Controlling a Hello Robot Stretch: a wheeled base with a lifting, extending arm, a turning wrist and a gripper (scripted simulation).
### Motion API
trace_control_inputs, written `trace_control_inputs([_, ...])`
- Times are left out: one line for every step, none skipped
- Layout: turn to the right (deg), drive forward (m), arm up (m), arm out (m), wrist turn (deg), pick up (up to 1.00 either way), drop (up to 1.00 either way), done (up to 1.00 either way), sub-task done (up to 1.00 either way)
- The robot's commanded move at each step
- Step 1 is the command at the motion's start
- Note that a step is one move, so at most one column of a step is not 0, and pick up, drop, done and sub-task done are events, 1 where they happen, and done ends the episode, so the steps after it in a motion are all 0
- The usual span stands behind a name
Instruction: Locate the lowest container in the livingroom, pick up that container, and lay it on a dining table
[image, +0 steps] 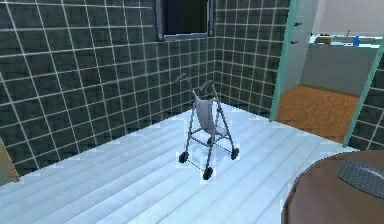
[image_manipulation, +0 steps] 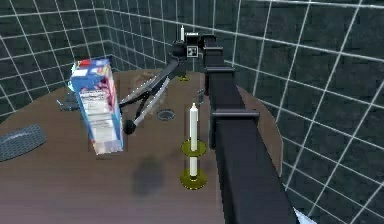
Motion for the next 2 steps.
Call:
trace_control_inputs([0.0,0.00,0.00,0.00,45.0,0.00,0.00,0.00,0.00])
trace_control_inputs([0.0,0.00,-0.26,0.00,0.0,0.00,0.00,0.00,0.00])
